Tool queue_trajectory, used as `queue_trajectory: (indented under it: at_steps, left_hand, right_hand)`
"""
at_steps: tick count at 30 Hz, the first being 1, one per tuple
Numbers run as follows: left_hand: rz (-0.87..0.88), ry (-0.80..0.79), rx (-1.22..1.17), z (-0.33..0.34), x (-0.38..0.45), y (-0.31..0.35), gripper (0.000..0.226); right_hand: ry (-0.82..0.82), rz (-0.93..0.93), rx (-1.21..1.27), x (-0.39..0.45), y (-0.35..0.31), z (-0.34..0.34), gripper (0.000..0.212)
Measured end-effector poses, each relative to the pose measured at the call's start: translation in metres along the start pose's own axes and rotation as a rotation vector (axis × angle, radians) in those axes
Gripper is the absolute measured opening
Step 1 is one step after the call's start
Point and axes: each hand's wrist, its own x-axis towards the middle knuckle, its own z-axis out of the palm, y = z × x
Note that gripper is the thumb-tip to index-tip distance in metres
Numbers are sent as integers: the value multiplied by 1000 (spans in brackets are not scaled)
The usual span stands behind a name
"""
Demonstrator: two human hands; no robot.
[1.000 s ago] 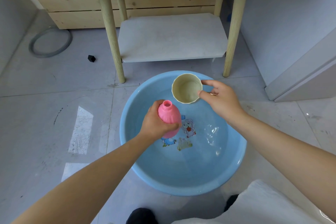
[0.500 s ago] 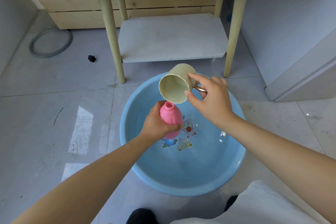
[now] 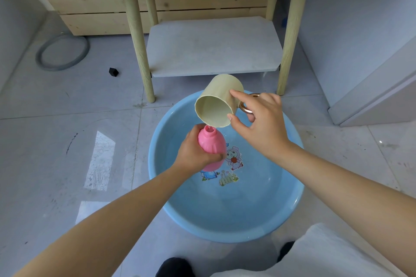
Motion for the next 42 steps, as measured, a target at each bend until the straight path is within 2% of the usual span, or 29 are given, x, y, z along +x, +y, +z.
queue_trajectory:
  at_steps: [25, 42]
  left_hand:
    - [-6, 10, 12, 1, 0, 0, 76]
    - [-4, 20, 11, 0, -1, 0, 77]
  right_hand:
    - [71, -169, -86, 2, -2, 0, 40]
    - [64, -216, -162, 1, 1, 3, 40]
